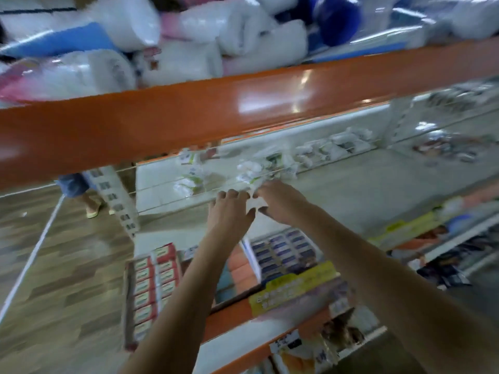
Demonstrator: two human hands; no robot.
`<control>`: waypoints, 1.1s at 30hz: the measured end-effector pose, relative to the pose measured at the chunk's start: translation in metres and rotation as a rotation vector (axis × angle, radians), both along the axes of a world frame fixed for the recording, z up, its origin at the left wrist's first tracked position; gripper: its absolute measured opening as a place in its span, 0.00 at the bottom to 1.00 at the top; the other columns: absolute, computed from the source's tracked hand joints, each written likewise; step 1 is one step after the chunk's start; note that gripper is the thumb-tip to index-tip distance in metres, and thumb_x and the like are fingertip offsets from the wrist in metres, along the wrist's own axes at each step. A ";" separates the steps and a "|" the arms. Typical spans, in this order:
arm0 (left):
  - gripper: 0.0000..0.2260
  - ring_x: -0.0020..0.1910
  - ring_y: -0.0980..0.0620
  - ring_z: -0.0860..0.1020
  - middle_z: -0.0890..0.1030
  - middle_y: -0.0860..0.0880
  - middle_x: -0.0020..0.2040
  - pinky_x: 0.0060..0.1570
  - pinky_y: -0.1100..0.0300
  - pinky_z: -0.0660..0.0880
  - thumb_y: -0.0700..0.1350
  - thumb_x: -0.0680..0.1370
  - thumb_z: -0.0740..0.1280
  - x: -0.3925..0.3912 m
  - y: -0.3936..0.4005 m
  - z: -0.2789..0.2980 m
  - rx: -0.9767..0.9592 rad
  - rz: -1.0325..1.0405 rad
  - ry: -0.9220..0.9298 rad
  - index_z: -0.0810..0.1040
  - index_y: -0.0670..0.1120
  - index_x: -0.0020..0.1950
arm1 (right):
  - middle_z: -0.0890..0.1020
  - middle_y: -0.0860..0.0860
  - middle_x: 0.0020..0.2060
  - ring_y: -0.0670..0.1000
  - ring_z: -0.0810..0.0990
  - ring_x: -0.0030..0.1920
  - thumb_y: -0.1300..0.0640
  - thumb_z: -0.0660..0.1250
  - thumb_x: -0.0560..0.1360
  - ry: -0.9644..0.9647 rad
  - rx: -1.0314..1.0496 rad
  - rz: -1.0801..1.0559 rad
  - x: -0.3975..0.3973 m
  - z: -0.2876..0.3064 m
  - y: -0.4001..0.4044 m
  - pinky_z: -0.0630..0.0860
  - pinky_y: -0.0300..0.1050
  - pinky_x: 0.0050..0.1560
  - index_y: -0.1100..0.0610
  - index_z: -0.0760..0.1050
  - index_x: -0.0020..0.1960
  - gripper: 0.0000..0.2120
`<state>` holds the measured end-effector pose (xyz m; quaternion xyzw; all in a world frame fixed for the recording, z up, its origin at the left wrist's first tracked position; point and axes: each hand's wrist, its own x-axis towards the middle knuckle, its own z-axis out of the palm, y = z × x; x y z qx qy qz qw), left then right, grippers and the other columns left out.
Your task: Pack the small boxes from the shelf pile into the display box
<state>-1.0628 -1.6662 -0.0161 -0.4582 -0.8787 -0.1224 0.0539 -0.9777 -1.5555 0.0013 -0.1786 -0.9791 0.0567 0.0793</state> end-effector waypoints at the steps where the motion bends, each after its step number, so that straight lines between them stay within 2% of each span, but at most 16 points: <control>1: 0.18 0.65 0.44 0.68 0.73 0.46 0.64 0.60 0.49 0.67 0.54 0.78 0.60 0.014 0.020 0.002 -0.021 -0.058 0.021 0.70 0.49 0.67 | 0.73 0.54 0.64 0.56 0.70 0.64 0.55 0.66 0.75 0.005 -0.003 -0.052 0.019 0.003 0.019 0.70 0.50 0.61 0.56 0.71 0.65 0.19; 3: 0.19 0.64 0.44 0.69 0.74 0.47 0.63 0.59 0.49 0.68 0.55 0.78 0.60 0.033 0.043 0.006 -0.048 -0.146 0.060 0.70 0.50 0.67 | 0.72 0.54 0.65 0.56 0.69 0.66 0.56 0.66 0.75 0.013 -0.028 -0.135 0.047 0.004 0.046 0.69 0.51 0.64 0.56 0.70 0.66 0.20; 5: 0.19 0.63 0.44 0.70 0.74 0.46 0.63 0.59 0.49 0.68 0.55 0.78 0.60 0.082 0.093 0.008 -0.062 -0.271 0.081 0.70 0.50 0.67 | 0.72 0.55 0.65 0.56 0.69 0.66 0.55 0.67 0.75 0.004 -0.026 -0.251 0.112 0.004 0.088 0.67 0.51 0.65 0.57 0.70 0.67 0.21; 11: 0.19 0.62 0.44 0.70 0.74 0.46 0.61 0.57 0.51 0.67 0.56 0.77 0.61 0.174 0.194 -0.005 -0.062 -0.423 0.008 0.71 0.50 0.65 | 0.71 0.58 0.64 0.58 0.69 0.65 0.53 0.66 0.75 -0.066 -0.094 -0.458 0.235 -0.014 0.174 0.67 0.49 0.64 0.56 0.68 0.69 0.23; 17: 0.20 0.62 0.43 0.71 0.74 0.45 0.61 0.58 0.50 0.68 0.57 0.76 0.62 0.276 0.302 -0.025 -0.093 -0.509 -0.042 0.71 0.49 0.64 | 0.72 0.59 0.65 0.58 0.72 0.63 0.54 0.66 0.75 -0.086 -0.135 -0.548 0.343 -0.035 0.259 0.66 0.46 0.61 0.58 0.67 0.69 0.23; 23: 0.19 0.60 0.43 0.72 0.75 0.45 0.59 0.57 0.50 0.70 0.56 0.76 0.62 0.324 0.388 -0.038 -0.151 -0.543 -0.069 0.71 0.48 0.63 | 0.68 0.58 0.67 0.56 0.73 0.62 0.55 0.64 0.77 -0.069 -0.231 -0.593 0.397 -0.045 0.338 0.70 0.49 0.61 0.58 0.66 0.70 0.22; 26: 0.18 0.58 0.43 0.73 0.75 0.45 0.58 0.55 0.52 0.70 0.56 0.77 0.62 0.333 0.439 -0.040 -0.139 -0.559 -0.044 0.72 0.47 0.61 | 0.66 0.57 0.68 0.58 0.70 0.64 0.54 0.63 0.78 -0.092 -0.260 -0.620 0.409 -0.047 0.382 0.69 0.51 0.63 0.57 0.64 0.70 0.23; 30: 0.16 0.59 0.44 0.73 0.76 0.45 0.60 0.57 0.54 0.70 0.53 0.77 0.62 0.341 0.518 -0.038 -0.075 -0.585 -0.039 0.74 0.47 0.61 | 0.67 0.57 0.68 0.58 0.70 0.64 0.57 0.64 0.76 -0.031 -0.266 -0.653 0.421 -0.052 0.453 0.69 0.51 0.63 0.58 0.66 0.69 0.22; 33: 0.15 0.58 0.43 0.74 0.77 0.44 0.59 0.53 0.55 0.71 0.51 0.78 0.62 0.346 0.578 -0.032 -0.043 -0.613 -0.006 0.74 0.45 0.60 | 0.69 0.56 0.66 0.58 0.71 0.64 0.56 0.64 0.76 0.009 -0.268 -0.686 0.428 -0.050 0.509 0.70 0.49 0.62 0.57 0.67 0.69 0.22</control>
